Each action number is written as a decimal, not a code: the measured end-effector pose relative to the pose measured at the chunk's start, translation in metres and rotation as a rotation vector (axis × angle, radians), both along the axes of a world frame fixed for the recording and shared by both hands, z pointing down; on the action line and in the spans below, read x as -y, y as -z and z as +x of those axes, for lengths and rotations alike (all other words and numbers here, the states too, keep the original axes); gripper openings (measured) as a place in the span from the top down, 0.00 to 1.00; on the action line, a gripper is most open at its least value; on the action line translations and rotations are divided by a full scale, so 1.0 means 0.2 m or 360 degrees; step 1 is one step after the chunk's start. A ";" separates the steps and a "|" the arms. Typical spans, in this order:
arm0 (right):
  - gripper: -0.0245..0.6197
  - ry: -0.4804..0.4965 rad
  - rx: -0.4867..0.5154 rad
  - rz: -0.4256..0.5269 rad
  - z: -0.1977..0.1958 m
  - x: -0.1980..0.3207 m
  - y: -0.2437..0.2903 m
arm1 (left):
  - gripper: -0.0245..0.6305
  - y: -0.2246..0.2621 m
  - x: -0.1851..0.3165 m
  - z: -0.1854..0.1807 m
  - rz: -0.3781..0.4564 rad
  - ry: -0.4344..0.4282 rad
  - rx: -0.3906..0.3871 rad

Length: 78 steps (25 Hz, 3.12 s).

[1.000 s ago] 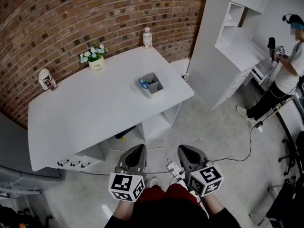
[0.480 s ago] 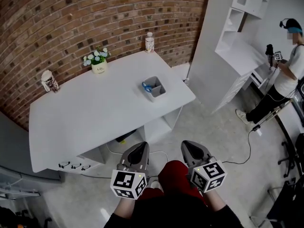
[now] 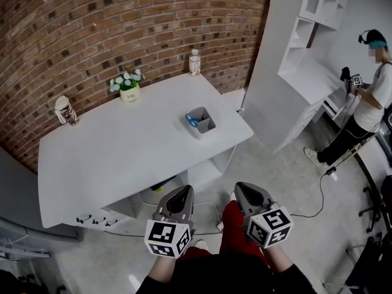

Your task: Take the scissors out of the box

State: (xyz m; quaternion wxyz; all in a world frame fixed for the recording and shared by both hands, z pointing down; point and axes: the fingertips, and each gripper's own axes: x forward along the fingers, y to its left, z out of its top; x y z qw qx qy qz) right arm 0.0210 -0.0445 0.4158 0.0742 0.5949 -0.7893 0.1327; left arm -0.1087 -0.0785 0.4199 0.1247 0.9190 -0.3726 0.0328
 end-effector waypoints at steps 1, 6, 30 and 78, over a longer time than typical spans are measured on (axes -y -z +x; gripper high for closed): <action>0.95 0.0004 0.0002 -0.0002 0.00 0.01 0.00 | 0.96 0.00 0.01 0.00 -0.0001 0.0000 0.0002; 0.95 0.0033 0.0008 0.0005 -0.01 0.10 0.00 | 0.96 -0.01 0.08 0.01 -0.0005 0.0012 0.0020; 0.95 0.0174 0.0082 -0.0046 0.24 0.63 -0.14 | 0.96 -0.14 0.59 0.25 -0.0073 0.0160 0.0110; 0.95 0.0772 0.0157 -0.0331 0.53 1.63 -0.33 | 0.80 -0.50 1.45 0.46 -0.0618 0.0820 0.0045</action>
